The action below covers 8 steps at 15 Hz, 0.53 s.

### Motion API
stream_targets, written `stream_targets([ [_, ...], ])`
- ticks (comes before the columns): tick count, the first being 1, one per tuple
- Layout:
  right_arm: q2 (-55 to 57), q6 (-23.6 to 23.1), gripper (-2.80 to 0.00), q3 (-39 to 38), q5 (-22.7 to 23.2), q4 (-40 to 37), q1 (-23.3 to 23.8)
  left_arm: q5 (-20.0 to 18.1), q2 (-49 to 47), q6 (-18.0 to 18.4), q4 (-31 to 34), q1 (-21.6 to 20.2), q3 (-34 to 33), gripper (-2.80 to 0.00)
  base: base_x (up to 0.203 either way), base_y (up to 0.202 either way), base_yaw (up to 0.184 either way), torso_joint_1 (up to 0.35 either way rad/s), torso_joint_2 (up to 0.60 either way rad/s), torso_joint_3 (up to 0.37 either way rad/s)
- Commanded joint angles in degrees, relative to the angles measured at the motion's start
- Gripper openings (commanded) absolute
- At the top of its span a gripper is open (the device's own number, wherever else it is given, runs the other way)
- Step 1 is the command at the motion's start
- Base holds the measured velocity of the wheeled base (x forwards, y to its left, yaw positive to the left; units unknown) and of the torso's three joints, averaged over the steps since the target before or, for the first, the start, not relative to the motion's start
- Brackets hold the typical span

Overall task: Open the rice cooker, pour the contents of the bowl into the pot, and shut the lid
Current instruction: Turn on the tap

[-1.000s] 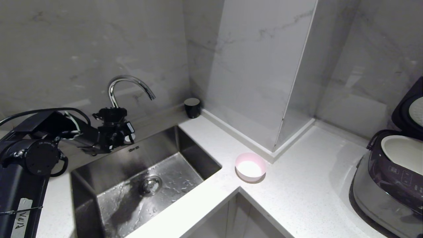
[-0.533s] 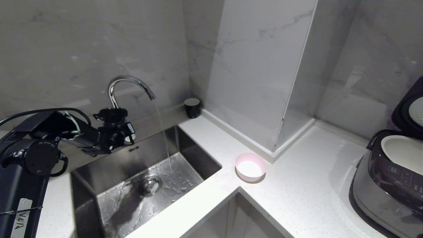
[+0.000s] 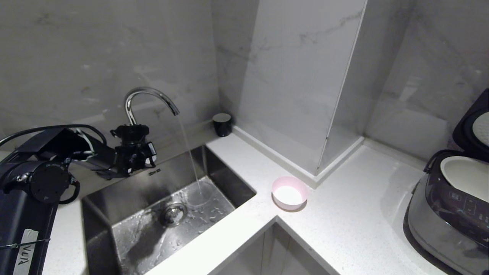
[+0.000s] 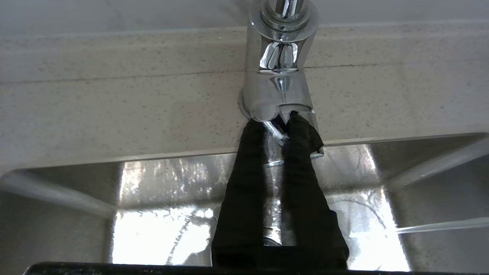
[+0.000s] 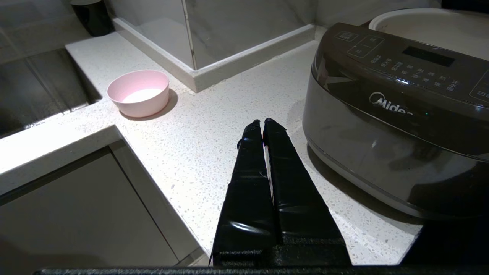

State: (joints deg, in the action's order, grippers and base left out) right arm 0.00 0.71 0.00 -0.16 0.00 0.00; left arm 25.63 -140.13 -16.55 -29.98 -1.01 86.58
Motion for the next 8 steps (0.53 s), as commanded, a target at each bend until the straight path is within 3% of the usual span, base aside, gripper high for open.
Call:
stream_targets([
  [1, 0.0, 0.0, -2.8, 0.0, 0.0, 0.0, 0.0, 0.3, 0.1, 0.0, -0.3, 0.0, -0.2, 0.0, 0.0, 0.0, 0.0, 0.0, 0.0, 0.0],
  [8, 0.0, 0.0, -2.8, 0.0, 0.0, 0.0, 0.0, -0.2, 2.9, -0.5, -0.4, 0.5, -3.2, 0.0, 0.0, 0.0, 0.0, 0.0, 0.0, 0.0],
])
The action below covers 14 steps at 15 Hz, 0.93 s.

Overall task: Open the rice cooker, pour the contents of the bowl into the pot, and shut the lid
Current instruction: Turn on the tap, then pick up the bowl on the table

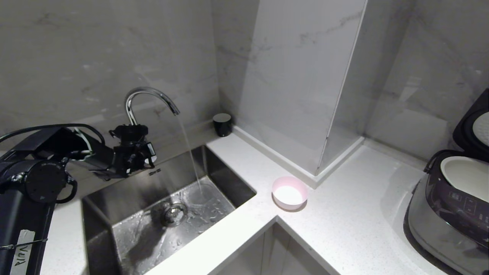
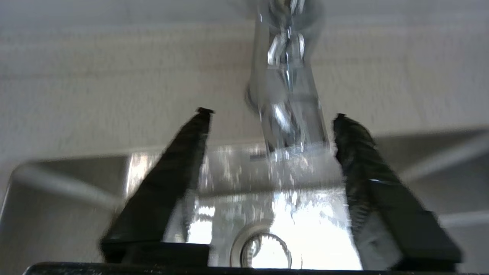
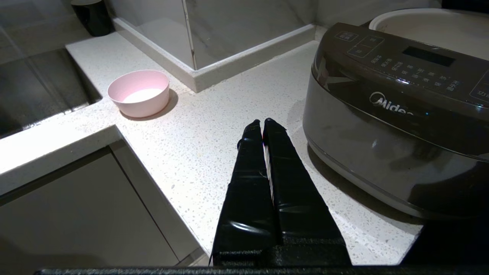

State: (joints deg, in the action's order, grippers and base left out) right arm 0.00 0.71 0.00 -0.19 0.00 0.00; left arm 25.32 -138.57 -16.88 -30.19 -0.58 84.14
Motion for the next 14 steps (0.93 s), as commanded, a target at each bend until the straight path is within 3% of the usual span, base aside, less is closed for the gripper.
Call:
stream_targets([
  [1, 0.0, 0.0, -2.8, 0.0, 0.0, 0.0, 0.0, -0.1, 3.0, -0.2, -0.2, 0.6, -3.0, 0.0, 0.0, 0.0, 0.0, 0.0, 0.0, 0.0],
  [4, 0.0, 0.0, -2.8, 0.0, 0.0, 0.0, 0.0, -1.0, 8.0, -0.8, -0.4, 2.4, -11.7, 0.0, 0.0, 0.0, 0.0, 0.0, 0.0, 0.0],
  [8, 0.0, 0.0, -2.8, 0.0, 0.0, 0.0, 0.0, -3.1, 16.3, -5.7, -0.4, 6.8, -25.6, 0.0, 0.0, 0.0, 0.0, 0.0, 0.0, 0.0],
  [10, 0.0, 0.0, -2.8, 0.0, 0.0, 0.0, 0.0, -5.9, 21.4, -7.1, -0.3, 12.5, -29.7, 0.0, 0.0, 0.0, 0.0, 0.0, 0.0, 0.0],
  [14, 0.0, 0.0, -2.8, 0.0, 0.0, 0.0, 0.0, -7.1, 23.9, -7.9, 4.0, 25.3, -29.7, 0.0, 0.0, 0.0, 0.0, 0.0, 0.0, 0.0],
])
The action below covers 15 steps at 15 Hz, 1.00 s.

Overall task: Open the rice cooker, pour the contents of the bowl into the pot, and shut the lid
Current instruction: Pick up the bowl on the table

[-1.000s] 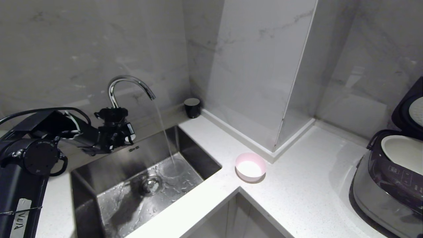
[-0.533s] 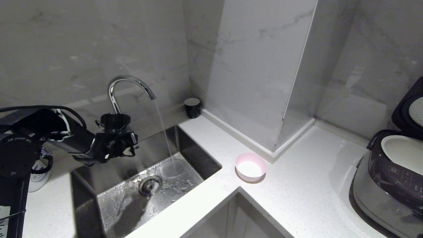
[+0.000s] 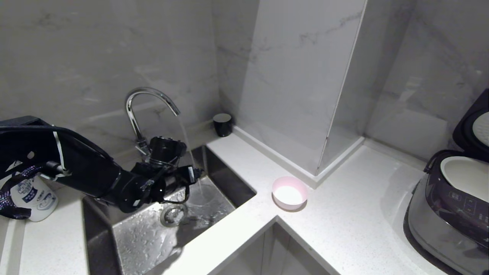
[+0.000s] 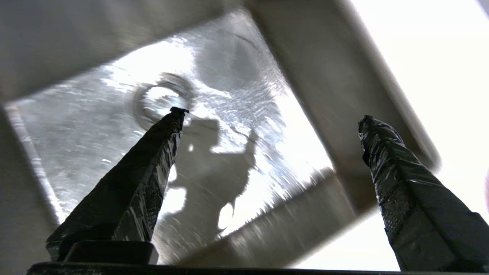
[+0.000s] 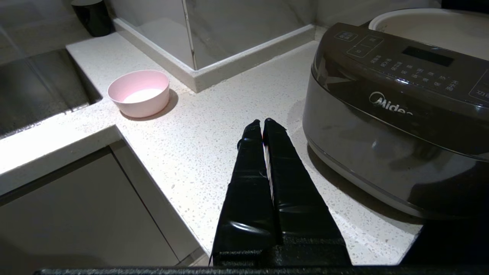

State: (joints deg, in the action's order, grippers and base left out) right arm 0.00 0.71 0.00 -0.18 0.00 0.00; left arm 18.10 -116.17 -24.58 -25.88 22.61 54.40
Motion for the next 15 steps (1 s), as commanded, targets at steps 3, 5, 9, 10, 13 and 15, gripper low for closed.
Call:
stream_targets([
  [3, 0.0, 0.0, -2.8, 0.0, 0.0, 0.0, 0.0, 0.0, -1.5, 0.0, 6.0, 7.9, 8.3, 0.0, 0.0, 0.0, 0.0, 0.0, 0.0, 0.0],
  [5, 0.0, 0.0, -2.8, 0.0, 0.0, 0.0, 0.0, -0.5, -5.6, 0.1, 9.8, 9.8, 16.1, 0.0, 0.0, 0.0, 0.0, 0.0, 0.0, 0.0],
  [9, 0.0, 0.0, -2.8, 0.0, 0.0, 0.0, 0.0, -7.4, -13.3, 0.2, 15.1, 14.1, 27.3, 0.0, 0.0, 0.0, 0.0, 0.0, 0.0, 0.0],
  [10, 0.0, 0.0, -2.8, 0.0, 0.0, 0.0, 0.0, -7.8, -15.5, 0.2, 15.3, 15.1, 29.7, 0.0, 0.0, 0.0, 0.0, 0.0, 0.0, 0.0],
  [13, 0.0, 0.0, -2.8, 0.0, 0.0, 0.0, 0.0, -8.8, -21.4, 0.2, 15.5, 17.2, 36.1, 0.0, 0.0, 0.0, 0.0, 0.0, 0.0, 0.0],
  [15, 0.0, 0.0, -2.8, 0.0, 0.0, 0.0, 0.0, -9.1, -24.4, 0.1, 15.5, 18.2, 40.1, 0.0, 0.0, 0.0, 0.0, 0.0, 0.0, 0.0],
])
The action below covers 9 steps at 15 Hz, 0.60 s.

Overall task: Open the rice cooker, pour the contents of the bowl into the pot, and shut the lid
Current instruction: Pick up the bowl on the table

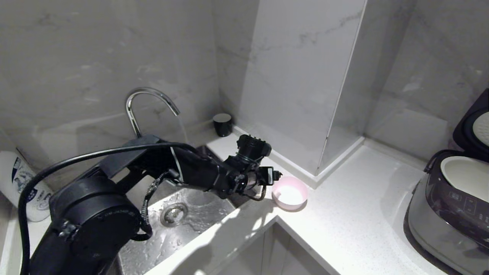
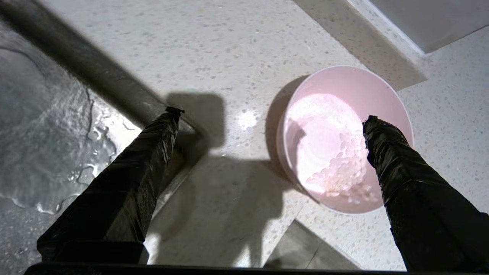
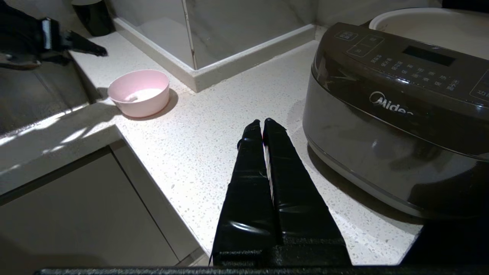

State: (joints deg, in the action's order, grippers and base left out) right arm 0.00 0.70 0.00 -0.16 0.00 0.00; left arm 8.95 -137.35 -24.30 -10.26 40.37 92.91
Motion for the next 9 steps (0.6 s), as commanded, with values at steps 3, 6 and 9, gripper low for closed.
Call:
stream_targets([
  [3, 0.0, 0.0, -2.8, 0.0, 0.0, 0.0, 0.0, 0.0, -4.7, -0.1, 0.4, 1.0, 3.0, 0.0, 0.0, 0.0, 0.0, 0.0, 0.0, 0.0],
  [6, 0.0, -0.1, -2.8, 0.0, 0.0, 0.0, 0.0, 0.1, -6.7, -0.1, 0.7, 1.9, 3.9, 0.0, 0.0, 0.0, 0.0, 0.0, 0.0, 0.0],
  [9, 0.0, 0.0, -2.8, 0.0, 0.0, 0.0, 0.0, 0.0, -7.3, -0.2, 0.8, 2.8, 4.6, 0.0, 0.0, 0.0, 0.0, 0.0, 0.0, 0.0],
])
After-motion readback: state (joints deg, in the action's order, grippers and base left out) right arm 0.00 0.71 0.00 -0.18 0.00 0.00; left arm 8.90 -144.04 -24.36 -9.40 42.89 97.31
